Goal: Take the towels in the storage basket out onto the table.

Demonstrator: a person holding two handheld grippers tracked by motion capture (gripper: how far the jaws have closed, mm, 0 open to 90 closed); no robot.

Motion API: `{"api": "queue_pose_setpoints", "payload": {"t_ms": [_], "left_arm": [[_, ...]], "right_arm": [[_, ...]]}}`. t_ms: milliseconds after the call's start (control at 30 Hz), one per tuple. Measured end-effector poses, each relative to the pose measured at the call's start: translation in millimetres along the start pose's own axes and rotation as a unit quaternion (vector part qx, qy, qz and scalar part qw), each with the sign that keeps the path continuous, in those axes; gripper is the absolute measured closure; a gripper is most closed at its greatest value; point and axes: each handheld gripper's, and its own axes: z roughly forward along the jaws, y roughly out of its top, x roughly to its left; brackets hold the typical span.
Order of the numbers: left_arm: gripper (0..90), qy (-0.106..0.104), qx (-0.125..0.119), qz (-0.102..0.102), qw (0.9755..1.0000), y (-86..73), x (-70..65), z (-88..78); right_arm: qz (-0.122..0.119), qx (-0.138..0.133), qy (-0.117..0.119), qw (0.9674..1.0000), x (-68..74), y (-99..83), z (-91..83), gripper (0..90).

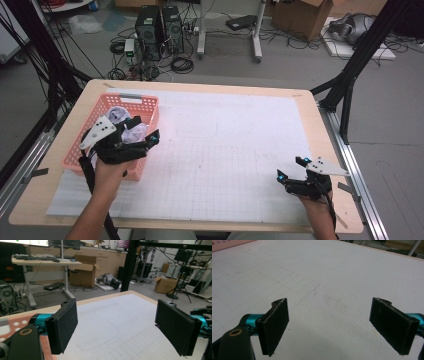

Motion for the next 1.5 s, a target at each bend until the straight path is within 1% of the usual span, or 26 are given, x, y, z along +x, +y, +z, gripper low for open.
{"api": "queue_pose_setpoints", "payload": {"t_ms": [33, 267, 300, 333, 500, 600, 700, 800, 833, 867, 933, 967, 1000, 1067, 1100, 1133, 1167, 1200, 1233, 1300, 1333, 1367, 1400, 1433, 1467, 1500], "left_arm": [[18.7, 0.000, 0.000, 0.000, 1.0000, 0.0, 0.0, 0.0], [17.8, 0.031, 0.011, -0.002, 0.9994, 7.8, 25.6, -5.1], [17.7, 0.041, 0.014, -0.006, 0.9991, 8.1, 32.1, -6.1], [17.6, 0.041, 0.014, -0.006, 0.9991, 8.1, 32.1, -6.1], [17.4, 0.067, 0.032, -0.008, 0.9972, 7.2, 50.6, -9.2], [16.4, 0.082, 0.053, -0.014, 0.9951, 5.2, 62.4, -9.3], [16.2, 0.098, 0.070, -0.018, 0.9926, 2.8, 72.6, -9.1], [16.2, 0.116, 0.093, -0.025, 0.9886, -0.6, 84.3, -7.3], [16.2, 0.124, 0.100, -0.028, 0.9868, -2.5, 88.3, -6.4], [16.2, 0.134, 0.108, -0.031, 0.9846, -4.6, 92.0, -5.5], [16.2, 0.150, 0.123, -0.044, 0.9800, -9.2, 99.1, -3.2], [16.2, 0.167, 0.141, -0.051, 0.9744, -13.1, 104.0, -0.6], [16.3, 0.167, 0.141, -0.051, 0.9744, -13.1, 104.0, -0.6], [16.4, 0.170, 0.163, -0.056, 0.9703, -16.9, 107.8, 2.6], [16.5, 0.174, 0.174, -0.055, 0.9677, -18.8, 109.7, 4.4], [16.5, 0.181, 0.192, -0.058, 0.9628, -23.1, 113.8, 8.2], [16.5, 0.185, 0.201, -0.064, 0.9598, -25.7, 116.0, 10.5], [16.5, 0.188, 0.214, -0.069, 0.9561, -28.3, 118.3, 12.6], [16.4, 0.188, 0.214, -0.069, 0.9561, -28.3, 118.3, 12.6], [16.5, 0.194, 0.234, -0.077, 0.9495, -33.1, 122.7, 16.6], [16.3, 0.195, 0.251, -0.089, 0.9441, -37.1, 126.7, 19.6], [15.8, 0.195, 0.251, -0.089, 0.9441, -37.1, 126.7, 19.6], [15.3, 0.195, 0.268, -0.101, 0.9382, -41.3, 130.5, 22.9], [14.0, 0.195, 0.268, -0.101, 0.9382, -41.3, 130.5, 22.9], [12.7, 0.195, 0.277, -0.102, 0.9354, -43.6, 132.1, 24.4], [12.7, 0.198, 0.289, -0.101, 0.9312, -45.9, 133.7, 25.9]], "right_arm": [[0.000, 0.000, 0.000, 1.0000, 0.0, 0.0, 0.0, 14.6], [-0.001, 0.003, 0.000, 1.0000, -0.3, -0.7, 0.8, 14.6], [0.001, 0.004, -0.001, 1.0000, -0.3, -0.8, 0.8, 14.6], [0.001, 0.004, -0.001, 1.0000, -0.3, -0.8, 0.8, 14.6], [0.001, 0.005, -0.001, 1.0000, -0.1, -1.0, 0.8, 14.6], [0.000, 0.005, -0.002, 1.0000, -0.3, -1.3, 1.9, 14.6], [-0.001, 0.007, -0.001, 1.0000, 0.1, -1.2, 2.9, 14.6], [0.000, 0.007, -0.001, 1.0000, 0.3, -1.1, 2.7, 14.6], [0.001, 0.007, -0.002, 1.0000, 0.4, -1.2, 2.3, 14.6], [0.001, 0.008, -0.002, 1.0000, 0.5, -1.2, 2.1, 14.6], [0.000, 0.007, -0.004, 1.0000, 0.0, -1.3, 1.9, 14.6], [0.001, 0.007, -0.004, 1.0000, -0.2, -1.4, 2.0, 14.6], [0.001, 0.008, -0.003, 1.0000, -0.4, -1.4, 2.1, 14.6], [0.001, 0.009, -0.003, 1.0000, -0.3, -1.5, 2.6, 14.6], [0.001, 0.008, -0.003, 1.0000, -0.2, -1.5, 3.0, 14.6], [0.000, 0.009, -0.003, 1.0000, -0.1, -1.5, 3.2, 14.6], [0.001, 0.010, -0.002, 0.9999, 0.1, -1.6, 3.2, 14.6], [0.001, 0.010, -0.002, 1.0000, 0.2, -1.5, 3.2, 14.6], [-0.001, 0.009, -0.002, 1.0000, 0.1, -1.5, 3.2, 14.6], [-0.002, 0.009, -0.002, 1.0000, -0.1, -1.6, 3.0, 14.6], [-0.002, 0.010, -0.003, 0.9999, -0.4, -1.7, 2.8, 14.6], [0.000, 0.010, -0.003, 0.9999, -0.5, -1.8, 2.6, 14.6], [0.000, 0.010, -0.002, 1.0000, -0.7, -1.9, 2.6, 14.6], [0.000, 0.010, -0.002, 1.0000, -0.7, -1.9, 2.6, 14.6], [0.000, 0.010, -0.002, 1.0000, -0.8, -1.9, 2.6, 14.6], [0.001, 0.009, -0.002, 1.0000, -0.7, -1.9, 2.6, 14.6]]}}
